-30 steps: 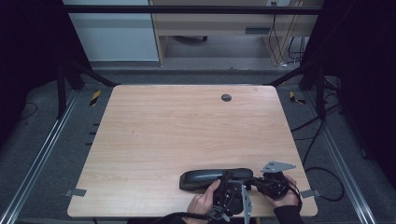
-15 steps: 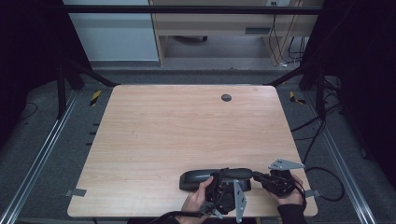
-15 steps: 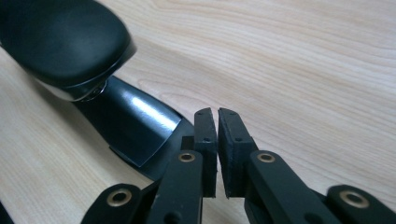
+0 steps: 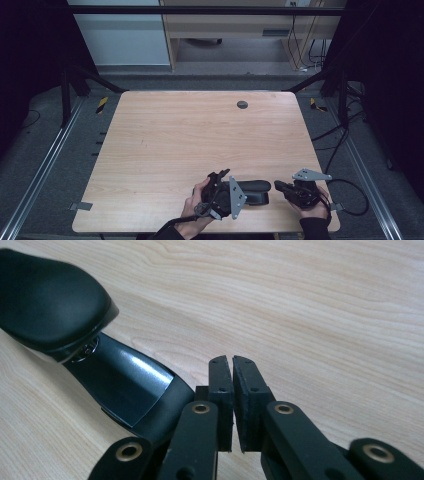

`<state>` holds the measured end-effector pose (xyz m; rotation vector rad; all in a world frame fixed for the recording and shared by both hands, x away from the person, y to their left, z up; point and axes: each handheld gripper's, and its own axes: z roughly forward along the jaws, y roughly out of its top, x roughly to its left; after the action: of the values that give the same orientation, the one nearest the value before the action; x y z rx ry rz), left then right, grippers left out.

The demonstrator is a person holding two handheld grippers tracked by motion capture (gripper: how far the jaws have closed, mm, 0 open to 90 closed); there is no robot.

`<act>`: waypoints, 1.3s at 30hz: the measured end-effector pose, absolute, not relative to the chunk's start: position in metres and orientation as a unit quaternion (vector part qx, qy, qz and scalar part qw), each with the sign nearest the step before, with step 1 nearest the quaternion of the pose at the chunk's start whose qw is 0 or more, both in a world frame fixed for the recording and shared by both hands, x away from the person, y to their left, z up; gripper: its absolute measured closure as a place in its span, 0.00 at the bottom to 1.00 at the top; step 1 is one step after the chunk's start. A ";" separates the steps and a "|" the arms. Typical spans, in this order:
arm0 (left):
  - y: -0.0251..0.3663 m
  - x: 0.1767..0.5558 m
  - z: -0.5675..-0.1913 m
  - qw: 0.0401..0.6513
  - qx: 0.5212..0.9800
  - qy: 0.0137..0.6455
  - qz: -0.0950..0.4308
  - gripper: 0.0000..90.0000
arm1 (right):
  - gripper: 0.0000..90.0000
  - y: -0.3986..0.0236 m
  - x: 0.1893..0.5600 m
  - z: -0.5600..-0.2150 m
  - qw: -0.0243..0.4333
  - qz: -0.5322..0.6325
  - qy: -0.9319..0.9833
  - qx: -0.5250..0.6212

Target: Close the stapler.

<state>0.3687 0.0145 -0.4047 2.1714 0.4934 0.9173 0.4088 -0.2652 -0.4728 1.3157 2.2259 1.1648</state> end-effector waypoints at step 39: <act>0.189 0.390 -0.419 0.410 0.761 0.376 0.333 0.37 | 1.00 -0.261 0.391 -0.427 0.169 0.474 0.748 0.432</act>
<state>0.3897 0.1893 -0.4195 1.9171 0.9464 0.8387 0.3913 -0.2614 -0.4267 1.2284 2.1269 1.3481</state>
